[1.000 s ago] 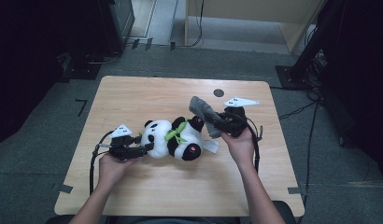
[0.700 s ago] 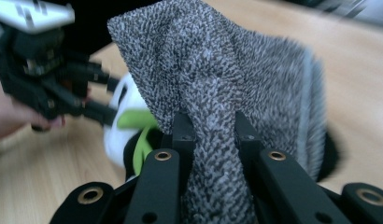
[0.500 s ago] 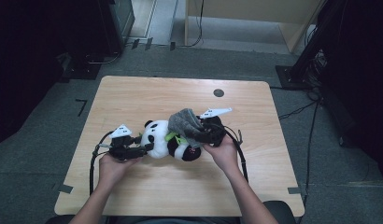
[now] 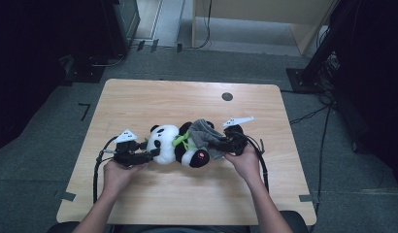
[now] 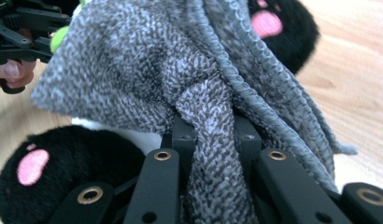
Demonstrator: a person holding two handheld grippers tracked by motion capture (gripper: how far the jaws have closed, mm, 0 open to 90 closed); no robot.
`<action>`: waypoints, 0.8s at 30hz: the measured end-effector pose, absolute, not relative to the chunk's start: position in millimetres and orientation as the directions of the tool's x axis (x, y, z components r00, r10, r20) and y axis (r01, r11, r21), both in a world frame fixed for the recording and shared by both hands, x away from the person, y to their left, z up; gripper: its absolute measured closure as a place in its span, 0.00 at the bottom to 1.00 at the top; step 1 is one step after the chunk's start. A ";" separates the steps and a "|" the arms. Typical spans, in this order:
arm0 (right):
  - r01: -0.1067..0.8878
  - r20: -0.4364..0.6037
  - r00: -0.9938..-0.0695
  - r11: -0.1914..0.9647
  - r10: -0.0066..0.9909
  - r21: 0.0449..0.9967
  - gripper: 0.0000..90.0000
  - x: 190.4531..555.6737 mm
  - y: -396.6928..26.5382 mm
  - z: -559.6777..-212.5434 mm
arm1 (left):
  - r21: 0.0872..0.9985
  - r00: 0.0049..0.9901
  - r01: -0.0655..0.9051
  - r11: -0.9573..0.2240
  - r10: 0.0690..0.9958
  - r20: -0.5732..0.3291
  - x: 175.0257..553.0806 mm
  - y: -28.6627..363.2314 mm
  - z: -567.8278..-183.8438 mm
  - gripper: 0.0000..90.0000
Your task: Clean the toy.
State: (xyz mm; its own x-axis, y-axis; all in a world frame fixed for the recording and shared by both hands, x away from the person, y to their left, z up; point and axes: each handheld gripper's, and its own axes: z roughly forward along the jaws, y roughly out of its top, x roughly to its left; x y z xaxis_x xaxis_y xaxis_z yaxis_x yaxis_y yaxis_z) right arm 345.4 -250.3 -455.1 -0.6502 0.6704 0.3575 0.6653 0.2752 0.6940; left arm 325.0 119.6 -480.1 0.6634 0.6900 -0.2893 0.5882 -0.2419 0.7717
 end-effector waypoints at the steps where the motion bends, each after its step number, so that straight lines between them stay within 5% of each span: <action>1: 0.668 0.359 -0.647 0.273 0.672 0.693 0.86 345.3 -251.5 -456.3 | 0.771 0.663 0.589 -0.243 0.690 -0.289 324.9 119.5 -479.8 0.49; 24: 0.751 0.323 -0.525 0.250 0.787 0.611 0.86 344.3 -289.5 -467.7 | 0.753 0.661 0.611 -0.244 0.681 -0.315 333.0 121.2 -477.0 0.48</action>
